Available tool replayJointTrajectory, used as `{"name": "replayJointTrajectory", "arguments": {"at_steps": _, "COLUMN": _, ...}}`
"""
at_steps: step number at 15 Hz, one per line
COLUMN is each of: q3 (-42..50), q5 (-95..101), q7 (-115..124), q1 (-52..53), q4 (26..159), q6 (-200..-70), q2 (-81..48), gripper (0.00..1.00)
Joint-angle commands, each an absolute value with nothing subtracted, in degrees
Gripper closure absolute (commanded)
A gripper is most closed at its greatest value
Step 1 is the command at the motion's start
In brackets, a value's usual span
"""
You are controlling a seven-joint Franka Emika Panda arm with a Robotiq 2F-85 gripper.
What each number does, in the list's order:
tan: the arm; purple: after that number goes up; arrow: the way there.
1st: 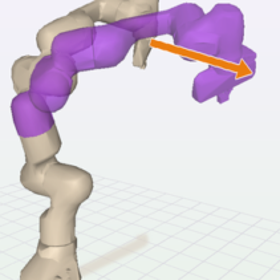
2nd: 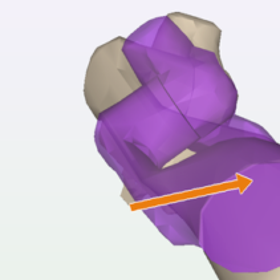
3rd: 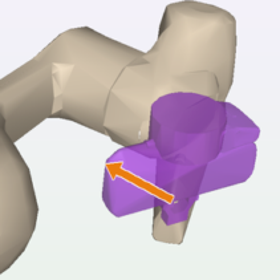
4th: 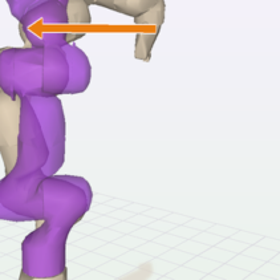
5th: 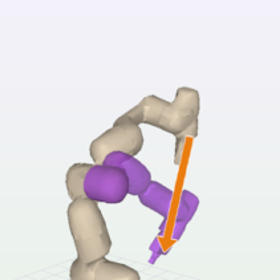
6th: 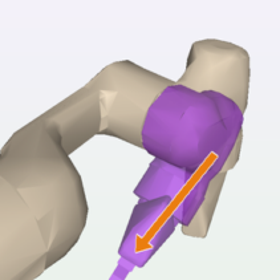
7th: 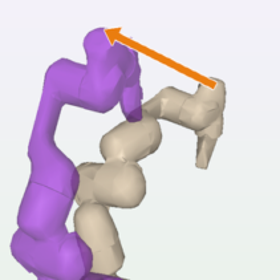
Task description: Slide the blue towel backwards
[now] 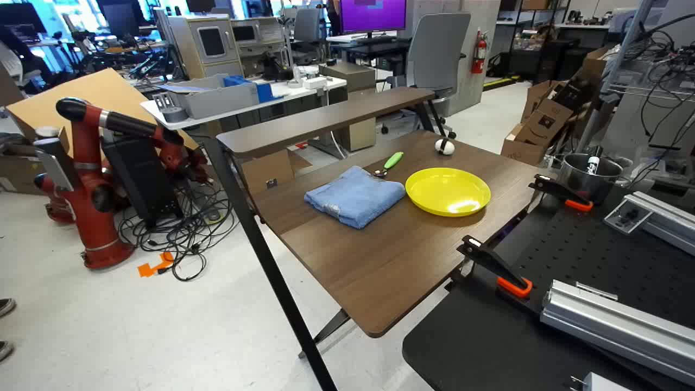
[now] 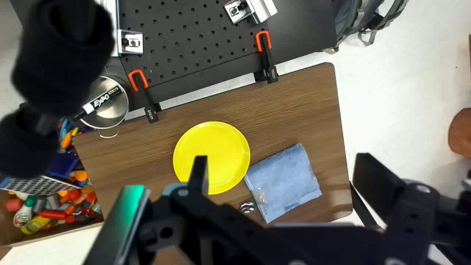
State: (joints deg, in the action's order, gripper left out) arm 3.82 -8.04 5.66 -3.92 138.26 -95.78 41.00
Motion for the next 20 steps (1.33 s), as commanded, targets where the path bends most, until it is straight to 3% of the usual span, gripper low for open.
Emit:
{"name": "replayJointTrajectory", "arguments": {"at_steps": 1, "q3": 3.5, "q5": -8.2, "q7": 5.4, "q1": -4.4, "q4": 138.1, "q6": -95.6, "q2": 40.9, "gripper": 0.0}}
{"name": "replayJointTrajectory", "arguments": {"at_steps": 11, "q3": 2.5, "q5": -5.6, "q7": 4.1, "q1": -4.2, "q4": 136.2, "q6": -99.8, "q2": 36.9, "gripper": 0.0}}
{"name": "replayJointTrajectory", "arguments": {"at_steps": 20, "q3": 2.6, "q5": -2.1, "q7": -1.0, "q1": -2.9, "q4": 126.2, "q6": -106.5, "q2": 21.3, "gripper": 0.0}}
